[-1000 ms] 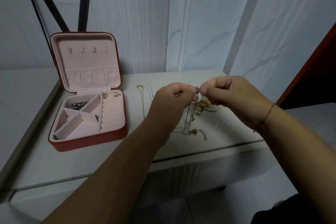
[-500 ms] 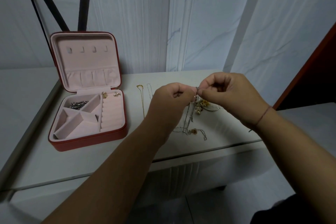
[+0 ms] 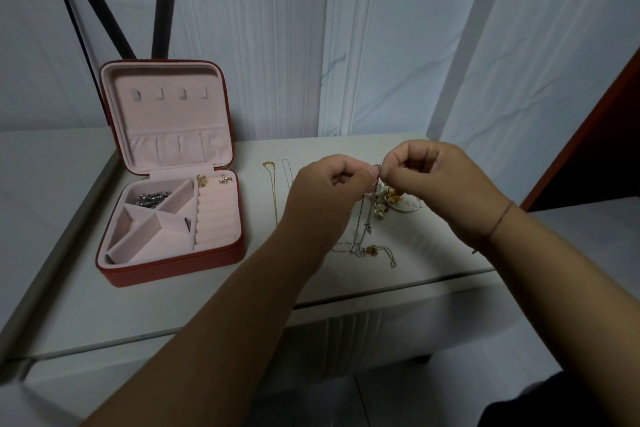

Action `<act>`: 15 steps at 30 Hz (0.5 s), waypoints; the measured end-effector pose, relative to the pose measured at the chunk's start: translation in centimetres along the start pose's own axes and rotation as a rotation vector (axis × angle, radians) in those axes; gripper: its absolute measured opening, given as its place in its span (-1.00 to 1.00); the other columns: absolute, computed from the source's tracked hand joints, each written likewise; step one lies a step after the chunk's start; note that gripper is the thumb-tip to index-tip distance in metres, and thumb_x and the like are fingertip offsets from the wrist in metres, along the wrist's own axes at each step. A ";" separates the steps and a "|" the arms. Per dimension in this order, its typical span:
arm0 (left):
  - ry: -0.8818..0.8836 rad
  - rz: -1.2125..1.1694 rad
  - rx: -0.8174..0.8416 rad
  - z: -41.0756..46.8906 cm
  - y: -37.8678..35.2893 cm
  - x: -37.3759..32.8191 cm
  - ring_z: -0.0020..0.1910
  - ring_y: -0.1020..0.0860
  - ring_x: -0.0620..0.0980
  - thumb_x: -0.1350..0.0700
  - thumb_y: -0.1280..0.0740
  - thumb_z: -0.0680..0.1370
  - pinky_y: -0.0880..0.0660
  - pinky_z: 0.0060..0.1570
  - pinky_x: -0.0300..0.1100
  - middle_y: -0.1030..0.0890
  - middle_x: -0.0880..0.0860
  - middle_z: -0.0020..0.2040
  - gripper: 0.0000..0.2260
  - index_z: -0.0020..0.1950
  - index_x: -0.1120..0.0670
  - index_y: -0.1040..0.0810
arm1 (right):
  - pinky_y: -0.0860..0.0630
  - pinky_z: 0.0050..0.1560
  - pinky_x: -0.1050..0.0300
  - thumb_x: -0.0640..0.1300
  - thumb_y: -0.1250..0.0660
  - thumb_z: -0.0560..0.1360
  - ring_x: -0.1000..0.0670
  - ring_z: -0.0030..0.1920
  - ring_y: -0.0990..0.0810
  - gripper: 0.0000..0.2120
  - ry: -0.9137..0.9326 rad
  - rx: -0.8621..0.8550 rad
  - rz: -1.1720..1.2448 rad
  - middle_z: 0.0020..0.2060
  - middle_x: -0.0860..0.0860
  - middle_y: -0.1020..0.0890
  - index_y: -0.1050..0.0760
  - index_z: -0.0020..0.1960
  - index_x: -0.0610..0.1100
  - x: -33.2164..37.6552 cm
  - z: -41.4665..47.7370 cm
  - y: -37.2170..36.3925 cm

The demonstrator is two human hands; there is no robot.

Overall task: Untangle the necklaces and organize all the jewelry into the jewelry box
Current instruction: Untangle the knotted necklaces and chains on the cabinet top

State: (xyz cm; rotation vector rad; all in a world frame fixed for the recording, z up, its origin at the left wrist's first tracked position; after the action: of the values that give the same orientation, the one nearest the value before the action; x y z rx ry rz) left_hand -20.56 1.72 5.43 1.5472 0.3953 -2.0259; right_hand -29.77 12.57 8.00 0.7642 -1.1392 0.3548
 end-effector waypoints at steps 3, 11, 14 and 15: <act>0.008 -0.002 -0.012 0.0 0.0 0.1 -0.30 -0.55 -0.28 0.16 -0.33 0.55 -0.47 -0.24 -0.42 -0.62 -0.11 -0.33 -0.87 -0.17 0.02 -0.61 | -0.39 -0.13 -0.02 -0.28 -0.39 0.44 -0.09 -0.22 -0.42 -0.95 0.015 -0.006 -0.013 -0.18 -0.49 -0.51 -0.59 -0.16 -0.28 0.2 -0.1 0.0; -0.002 0.020 -0.008 0.0 0.1 0.1 -0.32 -0.53 -0.28 0.18 -0.32 0.56 -0.50 -0.20 -0.36 -0.61 -0.09 -0.33 -0.85 -0.18 0.04 -0.62 | -0.43 -0.17 0.10 -0.27 -0.42 0.42 -0.03 -0.26 -0.49 -0.98 -0.006 0.002 0.044 -0.27 -0.21 -0.60 -0.62 -0.16 -0.18 -0.3 0.3 0.2; -0.011 0.047 -0.003 -0.1 -0.1 0.0 -0.34 -0.51 -0.28 0.17 -0.32 0.56 -0.50 -0.18 -0.30 -0.62 -0.09 -0.33 -0.83 -0.21 0.02 -0.63 | -0.41 -0.11 -0.02 -0.29 -0.41 0.43 -0.11 -0.22 -0.46 -0.93 0.017 -0.007 0.006 -0.17 -0.43 -0.56 -0.63 -0.19 -0.15 -0.1 0.3 0.2; -0.019 0.057 -0.009 -0.1 -0.1 -0.1 -0.33 -0.52 -0.27 0.17 -0.32 0.55 -0.50 -0.18 -0.29 -0.62 -0.09 -0.33 -0.83 -0.21 0.02 -0.63 | -0.42 -0.11 -0.03 -0.29 -0.41 0.43 -0.11 -0.21 -0.47 -0.93 0.020 -0.012 -0.005 -0.14 -0.44 -0.56 -0.63 -0.19 -0.15 -0.1 0.3 0.2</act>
State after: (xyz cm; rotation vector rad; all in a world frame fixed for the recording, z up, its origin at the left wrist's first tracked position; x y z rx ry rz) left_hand -20.50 1.91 5.46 1.5162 0.3484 -1.9907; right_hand -30.12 12.55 8.09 0.7509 -1.1195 0.3504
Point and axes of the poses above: each hand's wrist, its own z-axis towards the middle knuckle, its own y-axis out of the back of the hand, x = y × z, the point moved 4 cm from there along z, towards the middle knuckle
